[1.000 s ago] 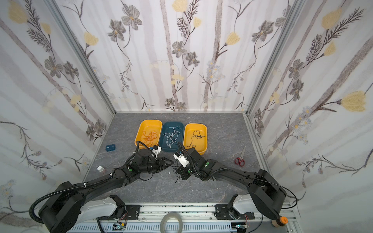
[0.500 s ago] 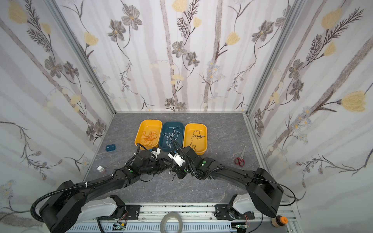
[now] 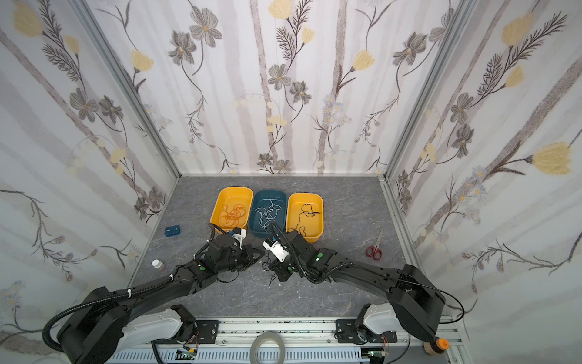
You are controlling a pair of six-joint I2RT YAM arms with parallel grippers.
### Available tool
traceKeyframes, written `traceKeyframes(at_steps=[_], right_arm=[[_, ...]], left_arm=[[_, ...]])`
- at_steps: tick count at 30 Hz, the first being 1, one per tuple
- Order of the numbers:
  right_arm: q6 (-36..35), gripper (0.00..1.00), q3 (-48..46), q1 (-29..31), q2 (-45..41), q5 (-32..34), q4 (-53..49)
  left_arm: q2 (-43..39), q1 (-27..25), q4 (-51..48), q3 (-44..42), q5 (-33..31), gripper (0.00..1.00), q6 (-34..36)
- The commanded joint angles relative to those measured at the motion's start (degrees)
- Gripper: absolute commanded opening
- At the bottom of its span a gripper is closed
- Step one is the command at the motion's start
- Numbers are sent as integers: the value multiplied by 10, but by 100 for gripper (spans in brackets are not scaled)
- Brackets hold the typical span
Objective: Untangle the cables
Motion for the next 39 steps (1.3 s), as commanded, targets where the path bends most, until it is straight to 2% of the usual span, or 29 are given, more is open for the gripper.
traceKeyframes(at_steps=[1,10,15,20,23,25,27,31,36,39], right_arm=[[1,0,-12,1,-11,-3,-11],[31,2,-53,-2,-50,65,-22],[55,2,-32,-4,-1,105,-63],[81,5,-13,-3,58,112,-68],[85,13,-12,-3,70,106,-58],[85,23,-16,-3,69,99,-48],[85,27,-19,-3,66,94,-39],[88,29,-21,-3,73,91,-26],[88,39,-10,-3,80,75,4],[91,40,5,-3,95,61,22]], left_arm=[[-15,6,-10,3,-36,1,9],[-83,46,-56,6,-49,0,24],[-113,63,-85,21,-35,0,38],[-122,67,-90,24,-23,0,42],[-124,70,-93,26,-17,0,45],[-125,70,-93,28,-13,0,44],[-126,70,-95,28,-11,0,46],[-125,70,-94,29,-7,0,48],[-126,70,-94,30,-1,0,47],[-130,70,-99,34,0,0,48]])
